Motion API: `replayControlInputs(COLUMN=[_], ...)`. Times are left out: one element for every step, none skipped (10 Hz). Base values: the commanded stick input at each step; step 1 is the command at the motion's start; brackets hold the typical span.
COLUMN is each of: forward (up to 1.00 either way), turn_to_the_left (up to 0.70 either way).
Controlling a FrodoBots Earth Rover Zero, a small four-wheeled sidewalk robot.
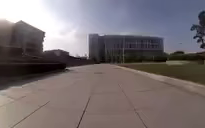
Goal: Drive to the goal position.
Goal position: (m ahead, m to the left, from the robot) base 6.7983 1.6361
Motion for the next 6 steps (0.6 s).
replayControlInputs(forward=[0.70,0.70,0.70,0.70,0.70,0.70], turn_to_the_left=[0.00,0.00,0.00,0.00,0.00,0.00])
